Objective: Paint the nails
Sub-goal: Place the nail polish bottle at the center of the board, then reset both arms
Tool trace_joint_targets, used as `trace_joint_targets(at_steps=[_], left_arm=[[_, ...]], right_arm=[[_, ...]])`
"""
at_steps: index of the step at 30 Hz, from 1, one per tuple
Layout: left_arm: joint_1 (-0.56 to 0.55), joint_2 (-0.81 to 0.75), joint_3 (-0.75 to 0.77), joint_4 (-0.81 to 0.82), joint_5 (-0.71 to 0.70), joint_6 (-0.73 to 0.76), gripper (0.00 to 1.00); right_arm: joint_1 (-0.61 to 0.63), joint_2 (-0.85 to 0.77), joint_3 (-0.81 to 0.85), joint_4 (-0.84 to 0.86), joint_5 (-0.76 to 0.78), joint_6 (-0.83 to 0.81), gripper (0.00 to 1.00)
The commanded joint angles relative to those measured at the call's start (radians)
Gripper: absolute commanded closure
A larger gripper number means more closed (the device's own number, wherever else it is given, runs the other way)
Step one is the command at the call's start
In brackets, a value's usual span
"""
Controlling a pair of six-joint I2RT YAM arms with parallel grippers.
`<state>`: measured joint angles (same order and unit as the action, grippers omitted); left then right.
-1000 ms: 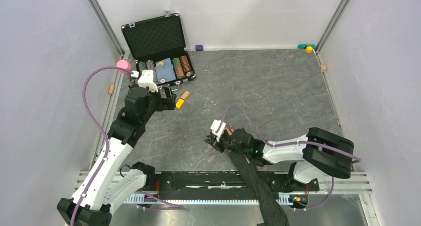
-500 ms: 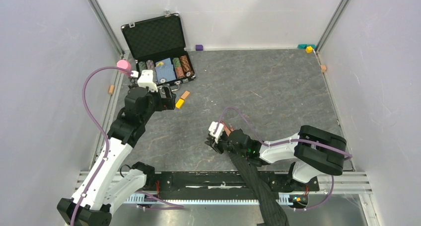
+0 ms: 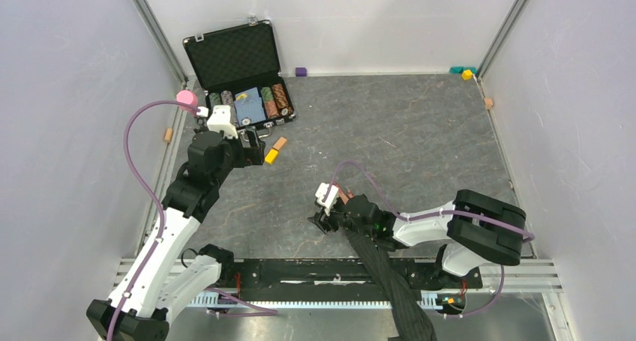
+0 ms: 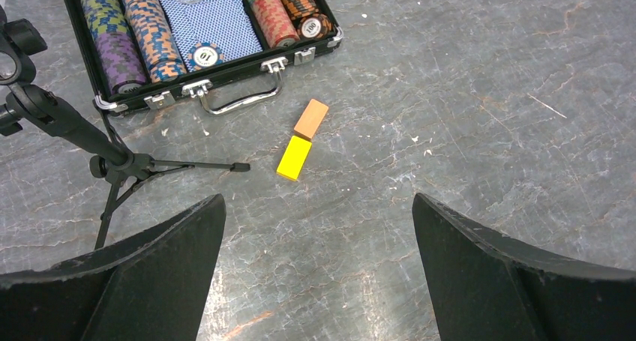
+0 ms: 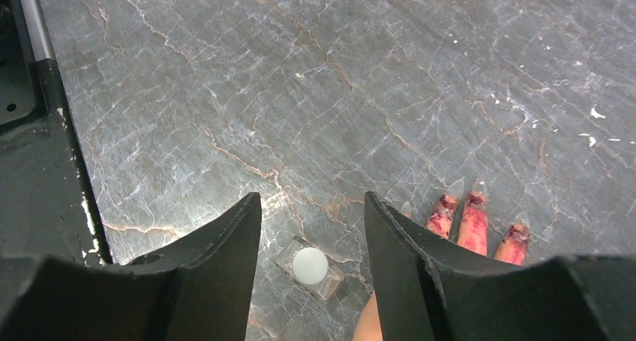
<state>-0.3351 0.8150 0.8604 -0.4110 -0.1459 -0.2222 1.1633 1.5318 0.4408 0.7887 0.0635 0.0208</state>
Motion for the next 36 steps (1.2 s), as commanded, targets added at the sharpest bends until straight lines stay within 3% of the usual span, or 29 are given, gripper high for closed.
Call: trace_joint_targets(at_steps=[1, 10, 19, 28, 36], left_arm=[[0.006, -0.021, -0.004, 0.034, 0.019, -0.019, 0.00], [0.005, -0.012, 0.000, 0.021, -0.005, -0.028, 0.00], [0.051, 0.038, 0.029, -0.046, -0.083, -0.066, 0.00], [0.087, -0.031, 0.027, -0.032, -0.102, -0.030, 0.00], [0.087, -0.186, 0.042, -0.031, -0.161, 0.038, 0.00]], right_arm=[[0.002, -0.065, 0.061, -0.043, 0.046, -0.012, 0.40], [-0.115, -0.159, 0.226, -0.375, -0.032, 0.048, 0.35], [-0.430, -0.295, 0.181, -0.636, -0.081, 0.129, 0.35], [-0.827, -0.561, 0.061, -0.722, -0.070, 0.152, 0.34], [-0.900, -0.828, 0.046, -0.635, 0.129, 0.041, 0.33]])
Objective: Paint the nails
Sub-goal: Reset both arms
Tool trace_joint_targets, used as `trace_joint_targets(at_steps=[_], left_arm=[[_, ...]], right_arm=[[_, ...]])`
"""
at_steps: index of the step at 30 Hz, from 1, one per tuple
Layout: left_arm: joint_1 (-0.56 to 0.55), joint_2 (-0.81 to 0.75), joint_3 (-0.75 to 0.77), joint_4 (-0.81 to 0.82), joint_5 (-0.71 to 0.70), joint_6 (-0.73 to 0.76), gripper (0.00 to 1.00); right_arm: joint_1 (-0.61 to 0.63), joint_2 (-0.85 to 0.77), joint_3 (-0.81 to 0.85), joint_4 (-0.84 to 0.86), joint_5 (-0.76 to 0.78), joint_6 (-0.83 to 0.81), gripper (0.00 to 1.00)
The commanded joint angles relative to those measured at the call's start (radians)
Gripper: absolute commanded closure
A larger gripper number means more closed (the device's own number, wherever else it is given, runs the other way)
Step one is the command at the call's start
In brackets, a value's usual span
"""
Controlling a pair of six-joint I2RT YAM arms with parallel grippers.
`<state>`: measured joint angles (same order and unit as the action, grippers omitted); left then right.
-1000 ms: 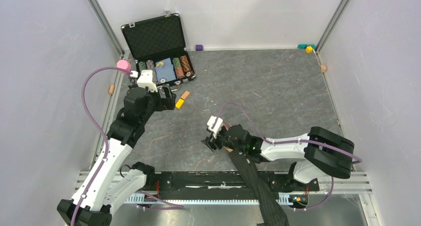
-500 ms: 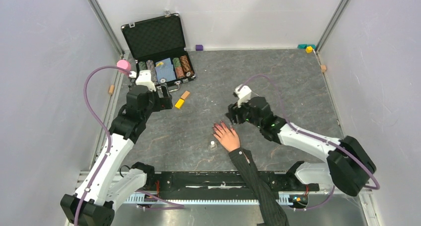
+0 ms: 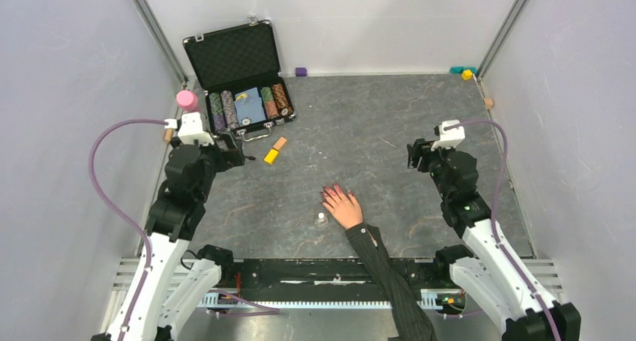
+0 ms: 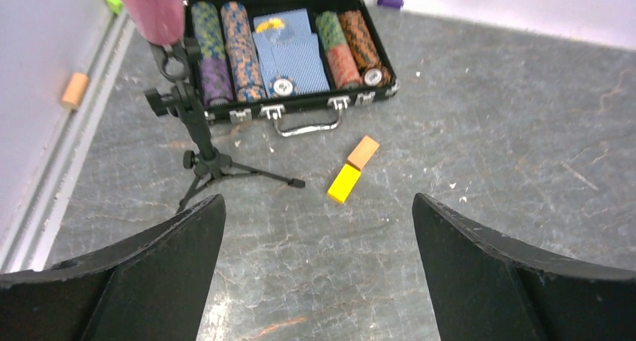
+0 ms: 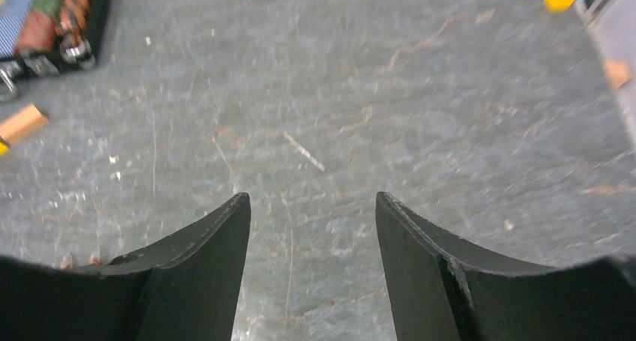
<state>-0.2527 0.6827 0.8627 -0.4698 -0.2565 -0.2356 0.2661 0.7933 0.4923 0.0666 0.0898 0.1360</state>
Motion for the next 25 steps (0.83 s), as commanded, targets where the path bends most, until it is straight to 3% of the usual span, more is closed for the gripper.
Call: trace_joint_targets(at_steps=[1, 9, 25], left_arm=[[0.003, -0.068, 0.037, 0.022, -0.055, 0.050, 0.00], [0.004, -0.168, -0.062, 0.013, -0.119, 0.002, 0.00], [0.004, -0.177, -0.069, 0.034, -0.082, 0.032, 0.00]], right_arm=[[-0.002, -0.118, -0.012, 0.109, 0.122, -0.096, 0.33], [-0.002, -0.312, -0.185, 0.246, 0.199, -0.175, 0.32], [-0.002, -0.321, -0.191, 0.228, 0.203, -0.202, 0.32]])
